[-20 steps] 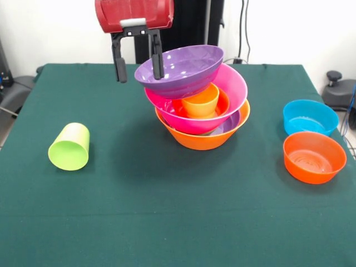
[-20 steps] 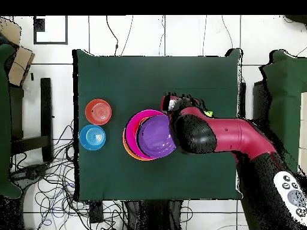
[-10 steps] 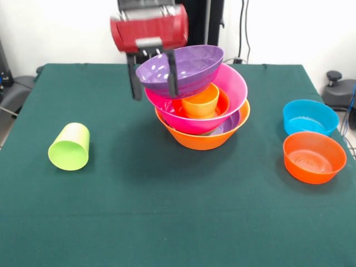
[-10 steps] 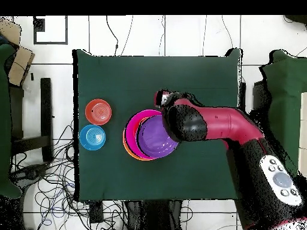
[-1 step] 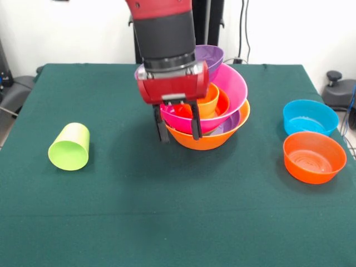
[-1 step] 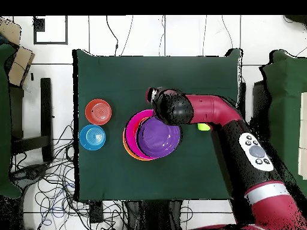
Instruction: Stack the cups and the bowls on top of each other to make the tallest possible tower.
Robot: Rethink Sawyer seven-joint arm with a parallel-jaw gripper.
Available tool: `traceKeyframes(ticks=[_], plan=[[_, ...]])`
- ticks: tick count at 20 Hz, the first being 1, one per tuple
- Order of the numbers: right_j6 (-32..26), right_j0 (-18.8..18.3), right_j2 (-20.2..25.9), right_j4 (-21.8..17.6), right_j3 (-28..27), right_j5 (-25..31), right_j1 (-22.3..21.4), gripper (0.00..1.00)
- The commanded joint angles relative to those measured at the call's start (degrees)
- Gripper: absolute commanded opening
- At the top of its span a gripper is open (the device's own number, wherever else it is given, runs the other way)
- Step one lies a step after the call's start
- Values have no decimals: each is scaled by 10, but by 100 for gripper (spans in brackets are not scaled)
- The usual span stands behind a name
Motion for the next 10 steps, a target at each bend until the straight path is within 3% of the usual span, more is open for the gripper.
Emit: traceKeyframes(ticks=[1, 10], plan=[[-7, 7, -45, -35, -31, 22, 45, 100], [16, 15, -54, -26, -2, 2, 19, 100]])
